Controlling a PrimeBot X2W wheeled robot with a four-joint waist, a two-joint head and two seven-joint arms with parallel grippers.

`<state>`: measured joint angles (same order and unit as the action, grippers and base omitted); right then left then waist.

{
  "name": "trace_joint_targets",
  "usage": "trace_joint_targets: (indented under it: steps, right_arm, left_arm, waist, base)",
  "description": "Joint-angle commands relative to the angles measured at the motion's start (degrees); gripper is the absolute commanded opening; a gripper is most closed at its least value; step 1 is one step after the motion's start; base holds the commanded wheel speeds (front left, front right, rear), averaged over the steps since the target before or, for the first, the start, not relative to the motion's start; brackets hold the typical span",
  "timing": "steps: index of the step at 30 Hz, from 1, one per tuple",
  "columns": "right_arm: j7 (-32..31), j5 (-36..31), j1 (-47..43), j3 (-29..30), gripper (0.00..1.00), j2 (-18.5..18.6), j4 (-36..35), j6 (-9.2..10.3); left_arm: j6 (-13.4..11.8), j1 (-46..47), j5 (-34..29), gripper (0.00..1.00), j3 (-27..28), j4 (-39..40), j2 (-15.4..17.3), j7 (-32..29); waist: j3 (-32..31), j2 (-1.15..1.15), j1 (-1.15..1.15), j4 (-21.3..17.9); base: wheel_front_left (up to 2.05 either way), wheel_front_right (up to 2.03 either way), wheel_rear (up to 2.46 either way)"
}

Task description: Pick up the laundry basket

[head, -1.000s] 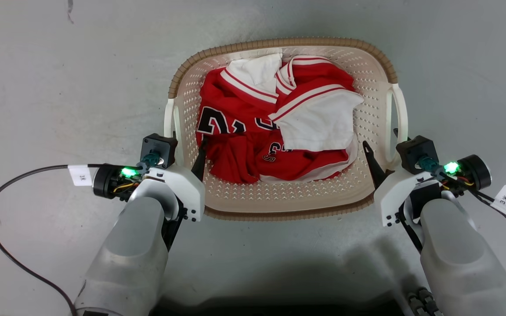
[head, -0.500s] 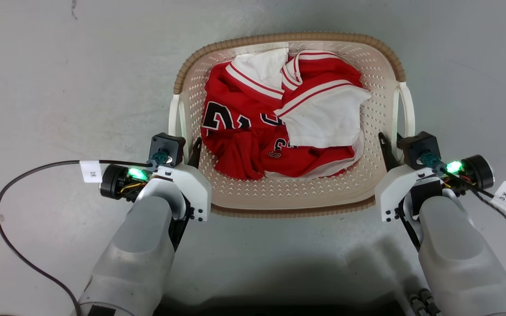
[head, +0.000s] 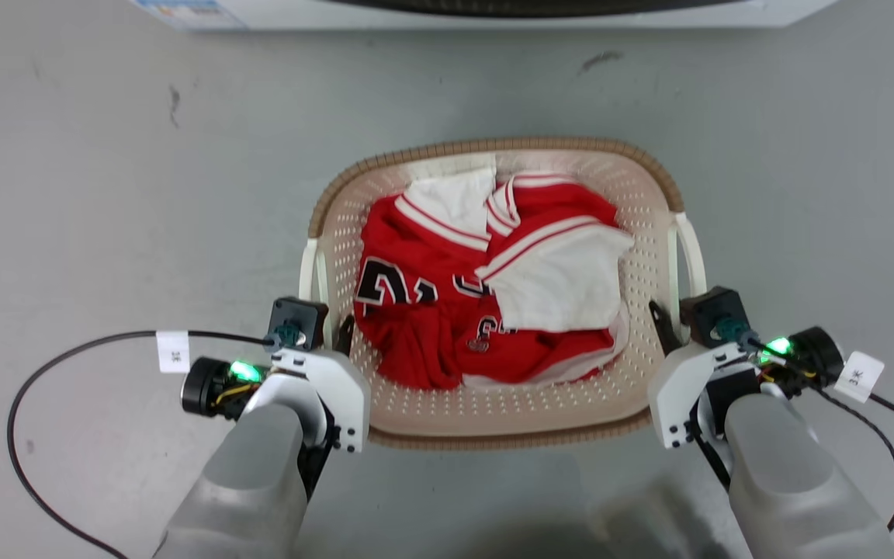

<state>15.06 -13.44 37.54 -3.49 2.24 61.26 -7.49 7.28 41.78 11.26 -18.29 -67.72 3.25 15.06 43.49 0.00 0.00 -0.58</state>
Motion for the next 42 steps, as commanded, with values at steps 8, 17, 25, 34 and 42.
trace_joint_targets:
  steps: [8, 17, 25, 34, 42]
  right_arm:
    - [0.2, 3.7, -3.2, -5.1, 0.00, 1.1, 6.3, 0.00]
    - [-3.0, 8.8, -6.3, -10.3, 0.00, 1.1, 10.3, -0.07]
    - [-6.9, 14.0, -9.0, -15.6, 0.00, 0.9, 10.9, -0.07]
    - [-11.8, 19.9, -12.3, -22.8, 0.00, 0.7, 10.8, -0.08]
    - [-14.8, 23.4, -14.3, -27.3, 0.00, 0.7, 10.6, -0.08]
  left_arm:
    - [0.3, -3.7, 3.3, 0.00, -3.7, -4.3, 0.3, -0.1]
    - [0.3, -7.5, 7.0, 0.00, -7.9, -5.4, 0.1, -3.3]
    - [0.3, -10.5, 10.8, 0.00, -11.3, -5.5, -0.2, -6.7]
    - [0.3, -14.8, 15.6, 0.00, -14.9, -5.5, -0.3, -10.6]
    - [0.3, -17.3, 18.8, 0.00, -17.6, -4.8, 0.0, -13.4]
  waist:
    - [-12.4, 0.00, 0.00, -1.2]
    - [-21.9, 0.00, 0.00, -1.5]
    - [-29.1, 0.00, 0.00, -1.7]
    - [-36.7, 0.00, 0.00, -1.9]
    - [-41.1, 0.00, 0.00, -2.0]
  base:
    - [0.00, 0.00, 0.00]
    - [0.00, 0.00, 0.00]
    - [0.00, 0.00, 0.00]
    - [0.00, 0.00, 0.00]
    - [0.00, 0.00, 0.00]
